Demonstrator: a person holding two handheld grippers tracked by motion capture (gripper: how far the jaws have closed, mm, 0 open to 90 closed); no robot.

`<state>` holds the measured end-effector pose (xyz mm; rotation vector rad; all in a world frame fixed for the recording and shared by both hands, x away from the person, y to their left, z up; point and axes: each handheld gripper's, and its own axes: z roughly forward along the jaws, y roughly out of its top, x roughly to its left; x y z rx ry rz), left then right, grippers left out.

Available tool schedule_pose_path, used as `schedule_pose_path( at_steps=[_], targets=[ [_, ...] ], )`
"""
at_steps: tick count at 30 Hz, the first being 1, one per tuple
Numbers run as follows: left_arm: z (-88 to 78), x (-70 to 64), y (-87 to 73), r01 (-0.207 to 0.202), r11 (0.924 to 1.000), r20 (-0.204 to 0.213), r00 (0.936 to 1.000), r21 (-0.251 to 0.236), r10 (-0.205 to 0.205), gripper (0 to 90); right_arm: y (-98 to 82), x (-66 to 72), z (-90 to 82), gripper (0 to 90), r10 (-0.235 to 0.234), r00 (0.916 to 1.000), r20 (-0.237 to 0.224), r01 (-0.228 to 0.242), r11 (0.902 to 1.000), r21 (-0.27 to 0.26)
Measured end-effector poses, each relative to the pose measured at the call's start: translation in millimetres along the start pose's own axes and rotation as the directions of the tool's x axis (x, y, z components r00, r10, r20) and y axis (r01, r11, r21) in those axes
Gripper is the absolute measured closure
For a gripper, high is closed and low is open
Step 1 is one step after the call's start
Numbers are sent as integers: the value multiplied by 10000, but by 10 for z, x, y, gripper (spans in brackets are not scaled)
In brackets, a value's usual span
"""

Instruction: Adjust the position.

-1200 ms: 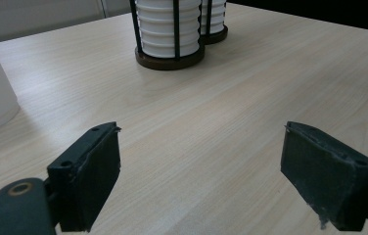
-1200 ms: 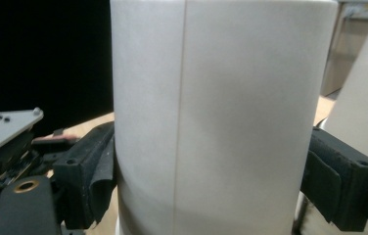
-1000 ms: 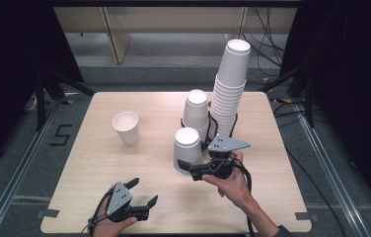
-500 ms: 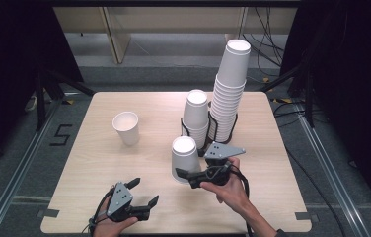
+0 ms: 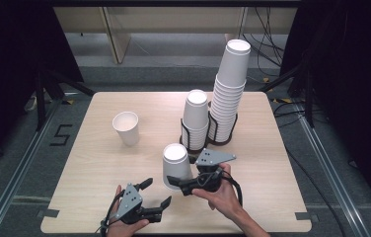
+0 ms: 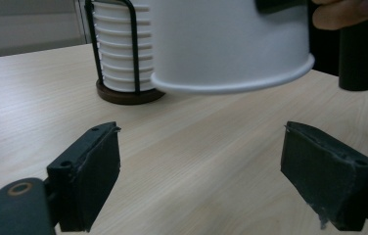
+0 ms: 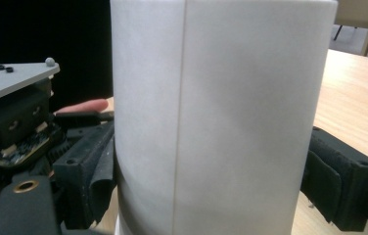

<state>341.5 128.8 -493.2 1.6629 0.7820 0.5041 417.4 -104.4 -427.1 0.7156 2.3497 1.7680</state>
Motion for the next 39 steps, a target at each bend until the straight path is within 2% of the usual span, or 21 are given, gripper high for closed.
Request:
schedule_pose_path(
  at_steps=[1,2,4,5,6,10,12,14,17,18,20,21,22,24,27,30,31,33,36,38,39],
  targets=[
    [4,-17,4,52,10000,-28,10000,78,-52,143,-8,-1,8,166,-64,10000,-68,64,10000,-12],
    [34,-32,1,225,9996,93,9997,-171,-223,144,-13,6,11,166,-27,10000,-3,27,10000,56],
    [52,-44,6,690,9972,363,9970,-302,-679,143,-34,15,25,166,-218,9996,176,218,9998,17],
    [49,-47,12,822,9964,451,9957,-222,-811,143,-42,24,37,166,-167,9998,71,167,9998,67],
    [43,-48,18,823,9965,448,9957,-148,-816,144,-52,42,47,166,40,10000,-4,-40,10000,80],
    [30,-46,32,936,9947,503,9945,-432,-914,143,-75,36,72,166,-114,9999,-76,114,9999,-32],
    [40,-35,34,965,9935,562,9941,-607,-931,144,-86,32,88,167,-445,9990,2,445,9988,-180],
    [24,-30,40,945,9947,455,9947,-399,-927,144,-101,55,96,167,-193,9998,-98,193,9998,-27],
    [30,-33,39,946,9948,454,9946,-372,-928,143,-117,71,126,167,-451,9990,41,451,9989,-124],
    [31,-34,38,929,9950,439,9949,-356,-913,142,-125,77,143,167,-419,9990,-178,417,9991,-79],
    [27,-33,41,870,9959,340,9957,-251,-861,132,-140,105,169,167,-369,9991,-224,371,9993,45],
    [28,-31,40,861,9960,330,9958,-234,-853,113,-151,118,179,168,-528,9986,-54,528,9986,21],
    [33,-31,38,849,9960,318,9960,-260,-841,99,-160,133,199,168,-414,9987,-281,413,9991,-23],
    [47,-32,33,842,9957,358,9959,-379,-829,66,-160,154,214,169,-570,9977,-356,564,9983,-179],
    [38,-39,37,815,9965,285,9963,-202,-809,34,-162,201,214,169,-505,9977,-443,496,9985,-215],
    [37,-38,40,822,9964,287,9963,-228,-815,18,-165,230,231,169,-639,9965,-534,624,9976,-310],
    [38,-39,41,824,9963,278,9963,-237,-817,15,-164,241,218,169,-551,9973,-485,546,9984,-118],
    [37,-38,42,831,9963,287,9962,-232,-824,9,-169,246,242,170,-710,9959,-553,687,9968,-416],
    [39,-37,43,820,9963,301,9962,-242,-813,2,-172,275,235,170,-556,9964,-646,542,9983,-227],
    [41,-36,44,829,9962,302,9962,-264,-821,0,-179,277,250,169,-677,9963,-527,655,9969,-433],
    [41,-34,44,821,9963,321,9962,-252,-812,0,-181,279,257,170,-639,9956,-680,608,9971,-468]
  ],
)
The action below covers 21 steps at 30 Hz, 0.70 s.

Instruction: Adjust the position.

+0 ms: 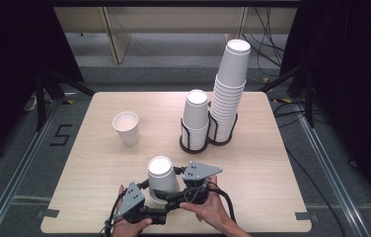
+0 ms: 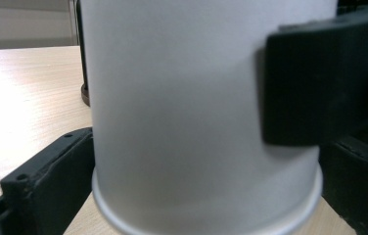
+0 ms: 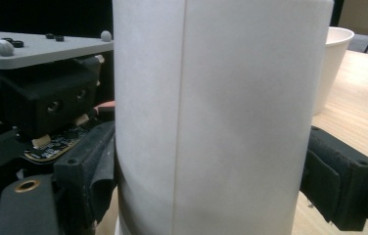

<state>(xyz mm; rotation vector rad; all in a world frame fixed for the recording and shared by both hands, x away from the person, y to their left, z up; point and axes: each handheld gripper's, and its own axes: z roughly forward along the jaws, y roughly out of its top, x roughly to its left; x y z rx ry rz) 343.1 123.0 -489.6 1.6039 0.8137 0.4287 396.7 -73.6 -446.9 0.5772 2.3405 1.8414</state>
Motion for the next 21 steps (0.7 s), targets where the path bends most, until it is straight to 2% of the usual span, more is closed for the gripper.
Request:
schedule_pose_path(
  at_steps=[1,4,5,8,12,13,16,18,19,20,21],
  targets=[
    [1,0,0,12,10000,-2,10000,0,-12,0,-2,8,-1,169,93,10000,-14,-93,9999,134],
    [2,-4,1,-8,10000,36,10000,-25,8,0,-7,17,8,169,92,9999,-61,-91,9999,96],
    [16,-8,-5,-45,9997,125,9999,-251,48,0,-8,20,10,169,106,9999,-62,-105,9999,114],
    [-7,-9,15,-329,9995,81,9994,32,328,21,-2,26,10,162,121,9999,-96,-119,9998,151],
    [-1,-10,18,-506,9984,201,9985,-246,511,46,31,14,-5,146,166,9998,-94,-163,9994,299],
    [-18,-13,28,-613,9981,138,9980,-69,613,50,43,14,-8,142,197,9997,-121,-193,9993,305],
    [-24,-15,32,-831,9965,122,9965,-76,832,59,87,12,-33,138,206,9997,-108,-198,9973,704],
    [-23,-26,30,-1051,9945,178,9943,15,1050,63,126,6,-37,140,206,9995,-227,-188,9967,788],
    [-21,-29,26,-1118,9937,209,9935,44,1117,64,145,5,-35,145,345,9982,-496,-304,9962,814],
    [-5,-39,17,-1124,9937,325,9931,-26,1125,65,164,15,-56,147,430,9984,-358,-393,9943,988],
    [-12,-53,20,-1210,9925,339,9921,166,1204,65,195,3,-65,152,216,9991,-375,-183,9960,870]
  ],
)
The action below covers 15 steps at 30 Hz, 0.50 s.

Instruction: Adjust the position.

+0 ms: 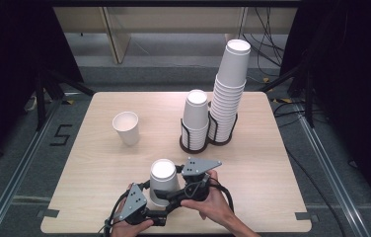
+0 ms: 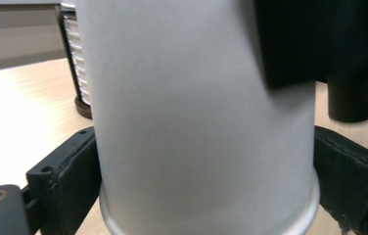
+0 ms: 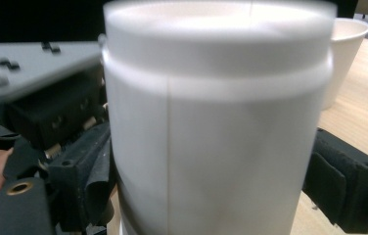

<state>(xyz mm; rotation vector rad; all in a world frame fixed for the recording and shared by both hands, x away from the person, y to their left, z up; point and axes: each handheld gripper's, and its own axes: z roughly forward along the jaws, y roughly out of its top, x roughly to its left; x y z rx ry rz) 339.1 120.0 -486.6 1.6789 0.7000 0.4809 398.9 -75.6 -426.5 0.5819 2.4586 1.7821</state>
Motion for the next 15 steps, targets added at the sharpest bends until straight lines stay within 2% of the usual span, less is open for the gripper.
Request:
schedule_pose_path(
  at_steps=[3,4,6,9,11,13,14,15],
  targets=[
    [3,-16,-4,-286,9995,78,9996,124,285,66,68,-3,-53,164,-34,10000,-40,34,9998,181],
    [3,-21,-5,-317,9994,101,9995,141,316,67,88,-16,-68,171,-293,9996,18,293,9996,3],
    [8,-20,-9,-469,9988,104,9989,157,468,68,124,-10,-108,176,-106,9999,51,105,9999,123],
    [3,-17,-14,-744,9968,104,9972,291,742,69,166,-20,-147,200,-168,9998,51,167,9997,149],
    [2,-2,-3,-1094,9936,92,9940,269,1092,69,184,-24,-160,207,-185,9998,6,185,9995,259],
    [5,3,-3,-1128,9935,151,9935,182,1125,69,192,-20,-168,213,68,9999,-154,-63,9995,323],
    [-9,3,2,-1143,9930,140,9934,299,1139,69,197,-27,-170,218,82,9997,-217,-74,9993,378],
    [-9,5,2,-1117,9935,153,9937,240,1113,67,198,-35,-169,222,-48,10000,-85,49,9998,200]
  ],
)
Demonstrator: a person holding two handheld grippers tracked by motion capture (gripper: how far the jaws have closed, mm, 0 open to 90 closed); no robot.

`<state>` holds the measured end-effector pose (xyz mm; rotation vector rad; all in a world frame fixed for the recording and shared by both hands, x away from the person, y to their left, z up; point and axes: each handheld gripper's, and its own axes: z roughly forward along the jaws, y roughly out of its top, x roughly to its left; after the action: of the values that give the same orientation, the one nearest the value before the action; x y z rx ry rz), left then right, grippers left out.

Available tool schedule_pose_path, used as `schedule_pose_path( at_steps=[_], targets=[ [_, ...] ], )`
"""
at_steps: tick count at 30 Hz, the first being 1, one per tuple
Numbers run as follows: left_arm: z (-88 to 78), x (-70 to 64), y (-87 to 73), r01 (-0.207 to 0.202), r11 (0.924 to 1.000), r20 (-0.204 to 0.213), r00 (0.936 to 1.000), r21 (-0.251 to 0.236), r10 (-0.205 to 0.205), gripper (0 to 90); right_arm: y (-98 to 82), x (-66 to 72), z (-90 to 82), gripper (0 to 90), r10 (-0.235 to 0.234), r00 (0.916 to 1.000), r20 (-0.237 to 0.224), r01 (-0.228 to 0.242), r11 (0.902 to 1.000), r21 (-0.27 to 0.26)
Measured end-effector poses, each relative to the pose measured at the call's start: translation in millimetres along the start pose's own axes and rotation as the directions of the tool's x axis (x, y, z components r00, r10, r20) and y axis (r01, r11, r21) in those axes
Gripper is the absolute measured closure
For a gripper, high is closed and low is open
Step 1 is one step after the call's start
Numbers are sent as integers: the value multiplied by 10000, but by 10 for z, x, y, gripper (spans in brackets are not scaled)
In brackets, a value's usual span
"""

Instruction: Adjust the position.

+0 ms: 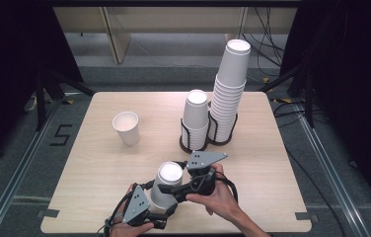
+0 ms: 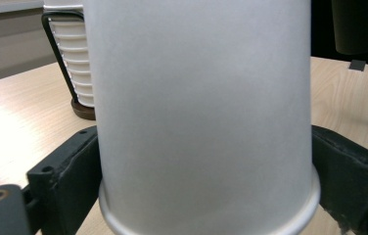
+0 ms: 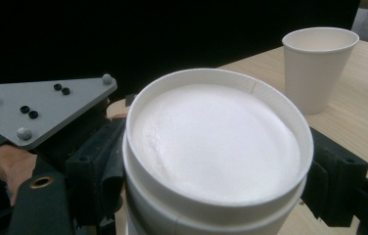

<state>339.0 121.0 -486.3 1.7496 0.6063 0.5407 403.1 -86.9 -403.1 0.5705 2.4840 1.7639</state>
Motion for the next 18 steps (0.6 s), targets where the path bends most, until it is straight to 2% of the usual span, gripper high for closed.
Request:
schedule_pose_path(
  at_steps=[2,4,5,6,7,8,11,13,14,16,17,18],
  targets=[
    [2,5,-3,117,9998,92,9999,-149,-115,50,5,0,-14,229,137,9999,25,-137,9999,10],
    [10,9,-16,211,9979,71,9998,-619,-207,32,7,-7,-22,234,496,9986,-183,-497,9987,-97],
    [-4,12,-14,186,9982,9,9998,-571,-186,26,6,-13,-29,235,674,9976,-168,-679,9973,-264],
    [0,13,-19,213,9970,-15,9998,-739,-215,20,7,-10,-49,236,945,9955,-49,-946,9952,-253],
    [3,9,-21,230,9963,-60,9997,-830,-236,16,-6,-34,-59,237,1062,9943,-64,-1064,9930,-509],
    [5,8,-20,208,9964,-93,9997,-816,-216,11,-20,-40,-67,237,1398,9901,-93,-1401,9877,-691],
    [22,-15,-30,295,9970,-110,9995,-722,-304,15,-63,-53,-70,239,2025,9791,-203,-2035,9731,-1084],
    [48,-26,-37,324,9958,-52,9994,-855,-330,18,-75,-51,-54,239,1961,9803,-227,-1974,9742,-1095],
    [38,-32,-31,298,9971,-109,9995,-693,-307,19,-79,-40,-54,239,2055,9783,-260,-2071,9724,-1075],
    [45,-38,-31,346,9963,-99,9993,-793,-355,21,-88,-44,-42,239,1935,9808,-246,-1951,9745,-1112],
    [31,-34,-29,366,9970,-28,9993,-681,-369,25,-97,-31,-35,238,2093,9772,-365,-2121,9711,-1093],
    [28,-28,-28,312,9974,6,9995,-644,-312,31,-100,-37,-33,237,2042,9781,-393,-2073,9722,-1089]
  ],
)
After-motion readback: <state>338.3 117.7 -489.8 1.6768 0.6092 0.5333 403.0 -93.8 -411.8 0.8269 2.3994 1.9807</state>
